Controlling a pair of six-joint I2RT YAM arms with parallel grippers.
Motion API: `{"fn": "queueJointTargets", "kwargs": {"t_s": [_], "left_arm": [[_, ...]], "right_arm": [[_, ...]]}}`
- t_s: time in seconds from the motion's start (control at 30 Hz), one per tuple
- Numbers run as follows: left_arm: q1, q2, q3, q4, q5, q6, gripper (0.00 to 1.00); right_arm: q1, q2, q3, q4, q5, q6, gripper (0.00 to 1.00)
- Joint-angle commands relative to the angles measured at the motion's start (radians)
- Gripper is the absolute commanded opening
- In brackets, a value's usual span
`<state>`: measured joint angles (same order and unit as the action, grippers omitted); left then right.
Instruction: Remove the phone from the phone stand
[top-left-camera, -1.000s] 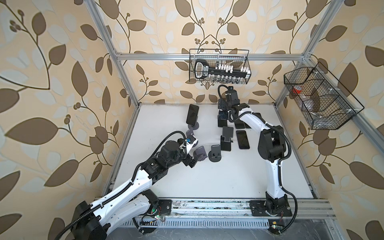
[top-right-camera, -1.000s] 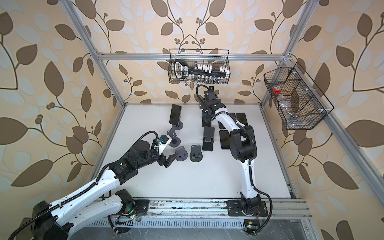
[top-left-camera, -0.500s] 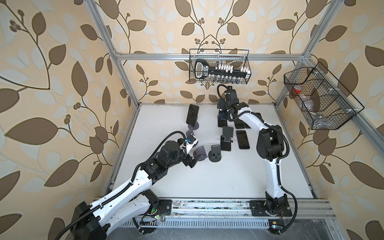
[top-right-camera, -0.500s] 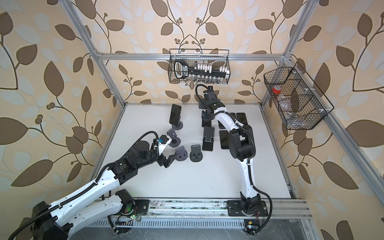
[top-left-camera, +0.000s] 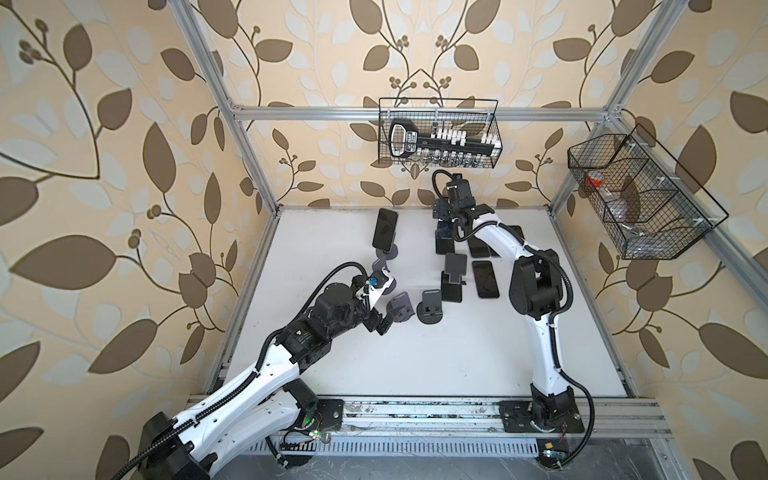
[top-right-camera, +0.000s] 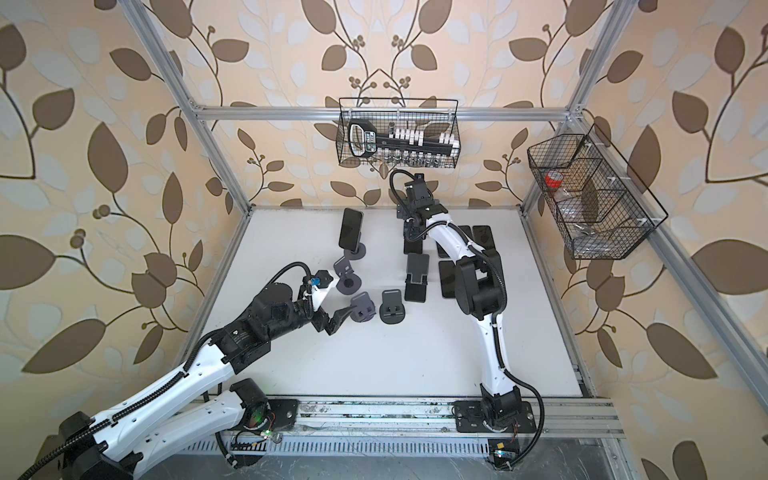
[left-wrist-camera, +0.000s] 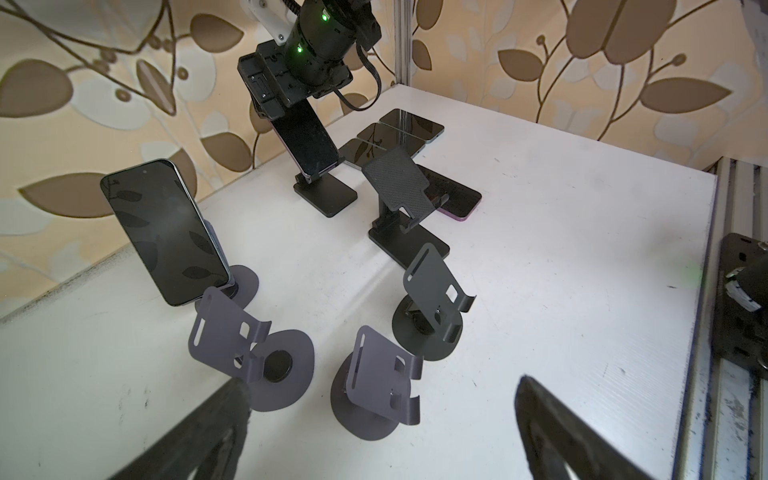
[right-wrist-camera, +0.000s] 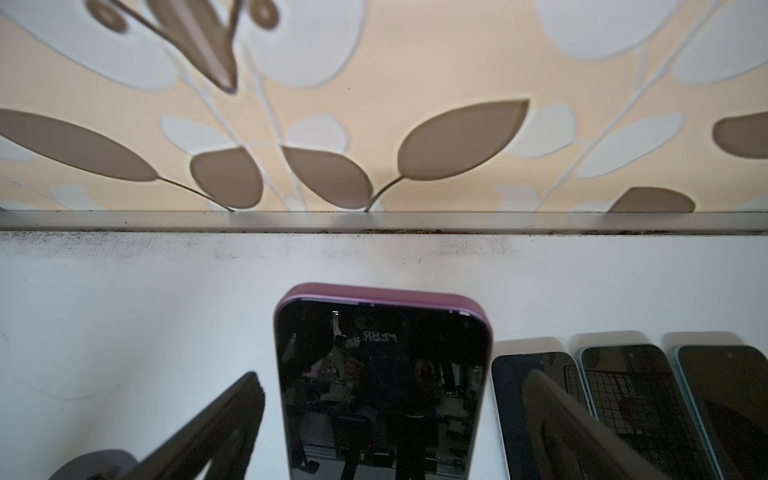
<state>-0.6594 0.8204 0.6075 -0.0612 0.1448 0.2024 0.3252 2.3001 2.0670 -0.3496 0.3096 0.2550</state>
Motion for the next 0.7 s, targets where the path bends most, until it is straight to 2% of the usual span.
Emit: {"fn": "queueJointTargets", "kwargs": {"t_s": [0.0,0.67], "left_arm": [[0.006,0.006,0.000,0.027,-0.004,0.014,0.99],[0.009,0.007,-0.004,0.023,-0.019,0.029,0.99]], "right_arm": [[0.004,0.025,0.013,-0.011,-0.009,0.012,0.98],[0.008,0.057,0.050,-0.032,0.036,-0.022,0.98]]}}
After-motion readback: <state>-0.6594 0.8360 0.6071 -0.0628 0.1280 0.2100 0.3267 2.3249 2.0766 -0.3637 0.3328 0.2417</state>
